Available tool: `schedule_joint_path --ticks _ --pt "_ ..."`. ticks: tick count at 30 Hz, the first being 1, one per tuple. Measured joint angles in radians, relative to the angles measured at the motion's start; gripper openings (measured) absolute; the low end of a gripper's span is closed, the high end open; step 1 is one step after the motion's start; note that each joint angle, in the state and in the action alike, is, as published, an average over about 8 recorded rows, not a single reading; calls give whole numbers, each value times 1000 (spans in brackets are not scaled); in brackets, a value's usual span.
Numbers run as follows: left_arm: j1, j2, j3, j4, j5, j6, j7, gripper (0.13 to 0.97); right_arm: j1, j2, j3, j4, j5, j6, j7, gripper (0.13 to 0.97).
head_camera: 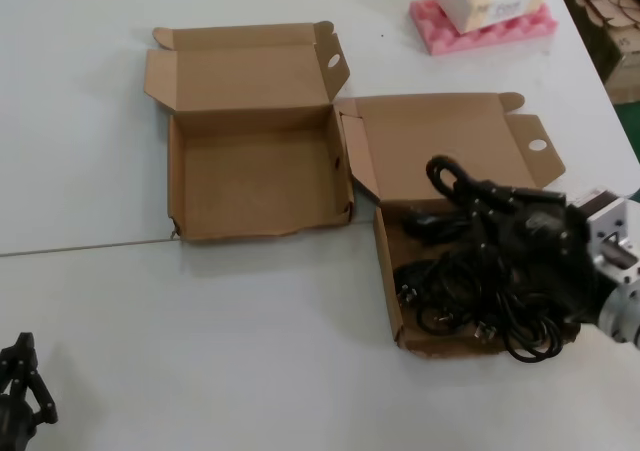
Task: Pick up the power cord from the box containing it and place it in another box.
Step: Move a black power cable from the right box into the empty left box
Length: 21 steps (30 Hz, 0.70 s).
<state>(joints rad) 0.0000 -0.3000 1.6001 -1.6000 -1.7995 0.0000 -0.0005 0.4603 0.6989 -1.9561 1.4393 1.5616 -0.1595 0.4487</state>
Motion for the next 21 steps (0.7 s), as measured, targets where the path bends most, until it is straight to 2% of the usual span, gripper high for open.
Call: schedule_joint_path --ticks 5,10,17,21 --pt "0 0 0 0 0 0 0 163 -13 2 55 54 7 -16 0 174" --pt "0 0 0 0 0 0 0 163 28 -51 93 42 12 -62 0 173" --pt "0 0 0 0 0 0 0 163 166 -223 101 -76 17 -156 0 173" --pt "0 0 0 0 0 0 0 163 278 -354 47 -193 12 -171 0 172"
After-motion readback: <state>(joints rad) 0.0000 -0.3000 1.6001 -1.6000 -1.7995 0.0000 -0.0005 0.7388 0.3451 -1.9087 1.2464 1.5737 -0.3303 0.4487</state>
